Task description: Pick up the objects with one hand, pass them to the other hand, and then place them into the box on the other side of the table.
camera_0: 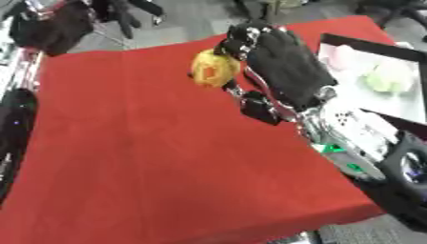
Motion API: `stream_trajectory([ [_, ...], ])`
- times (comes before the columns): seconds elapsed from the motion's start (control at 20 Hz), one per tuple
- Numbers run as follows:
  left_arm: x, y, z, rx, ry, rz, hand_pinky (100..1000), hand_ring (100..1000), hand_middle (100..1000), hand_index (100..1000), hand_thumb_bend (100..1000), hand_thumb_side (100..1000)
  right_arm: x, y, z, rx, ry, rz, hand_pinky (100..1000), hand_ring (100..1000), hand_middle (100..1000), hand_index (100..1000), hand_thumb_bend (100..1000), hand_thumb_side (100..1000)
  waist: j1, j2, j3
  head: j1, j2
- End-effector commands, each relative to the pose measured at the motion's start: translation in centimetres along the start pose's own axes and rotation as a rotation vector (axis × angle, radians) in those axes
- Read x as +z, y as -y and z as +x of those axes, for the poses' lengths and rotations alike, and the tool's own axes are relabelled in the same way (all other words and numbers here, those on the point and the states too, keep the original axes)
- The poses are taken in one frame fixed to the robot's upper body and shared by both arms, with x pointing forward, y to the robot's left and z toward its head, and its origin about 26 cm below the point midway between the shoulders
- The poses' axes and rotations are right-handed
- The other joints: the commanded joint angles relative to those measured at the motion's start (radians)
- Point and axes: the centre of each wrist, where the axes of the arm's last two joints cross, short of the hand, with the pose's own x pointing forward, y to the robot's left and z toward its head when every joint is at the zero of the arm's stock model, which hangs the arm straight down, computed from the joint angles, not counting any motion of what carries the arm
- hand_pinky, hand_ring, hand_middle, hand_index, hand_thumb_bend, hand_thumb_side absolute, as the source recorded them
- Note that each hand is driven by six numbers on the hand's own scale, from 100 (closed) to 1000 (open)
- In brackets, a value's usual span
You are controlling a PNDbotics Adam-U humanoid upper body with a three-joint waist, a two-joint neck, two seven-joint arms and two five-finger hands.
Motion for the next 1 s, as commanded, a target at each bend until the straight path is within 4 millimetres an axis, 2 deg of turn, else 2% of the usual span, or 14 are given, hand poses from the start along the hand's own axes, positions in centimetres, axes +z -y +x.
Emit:
stream_trajectory([
  [0.05, 5.4, -4.0, 3.5, -0.145, 0.025, 0.063, 764, 534, 517, 711, 100, 764, 1.0, 0.7, -3.9, 0.080, -0.212, -0.041, 119, 662, 523, 287, 100, 100, -0.002, -0.020, 0.007, -0.062, -0.003],
  [0.15, 8.9, -4.8, 5.0, -0.189, 0.028, 0.125, 763, 535, 518, 712, 100, 737, 2.4, 0.6, -6.4, 0.134, -0.390, -0.047, 117, 651, 516, 289, 100, 100, -0.002, -0.019, 0.017, -0.106, -0.003],
  [0.3, 13.1, -4.5, 6.2, -0.214, 0.017, 0.197, 764, 537, 518, 710, 100, 717, 4.1, 1.0, -9.4, 0.205, -0.667, -0.057, 100, 619, 490, 305, 100, 100, -0.001, -0.016, 0.031, -0.159, -0.003],
  [0.45, 16.8, -2.9, 6.5, -0.200, -0.021, 0.275, 767, 536, 516, 707, 100, 735, 4.8, 1.7, -14.0, 0.220, -0.878, -0.062, 100, 596, 468, 366, 100, 100, 0.001, -0.014, 0.045, -0.192, -0.003],
  [0.55, 18.6, -1.5, 6.3, -0.175, -0.052, 0.321, 770, 535, 515, 705, 100, 753, 5.2, 0.7, -17.5, 0.211, -1.000, -0.034, 100, 601, 475, 405, 100, 100, 0.004, -0.010, 0.063, -0.214, -0.003],
  [0.7, 19.9, 0.6, 6.0, -0.130, -0.074, 0.380, 772, 535, 514, 704, 100, 771, 6.2, -1.7, -21.6, 0.195, -1.150, 0.002, 100, 606, 480, 415, 100, 100, 0.011, -0.002, 0.097, -0.249, -0.003],
  [0.85, 20.6, 2.1, 6.1, -0.099, -0.093, 0.422, 774, 534, 512, 702, 100, 782, 7.9, -3.7, -24.4, 0.186, -1.281, 0.017, 100, 606, 481, 437, 100, 100, 0.015, 0.004, 0.125, -0.284, -0.003],
  [0.95, 20.9, 2.8, 6.2, -0.084, -0.111, 0.442, 775, 533, 512, 702, 100, 793, 8.8, -4.8, -25.3, 0.177, -1.342, 0.013, 100, 620, 510, 610, 100, 201, 0.014, 0.007, 0.135, -0.298, -0.003],
  [1.0, 21.0, 3.1, 6.2, -0.078, -0.117, 0.450, 775, 533, 512, 702, 100, 795, 9.2, -5.3, -25.4, 0.173, -1.357, 0.018, 100, 631, 529, 688, 235, 306, 0.012, 0.007, 0.138, -0.302, -0.003],
])
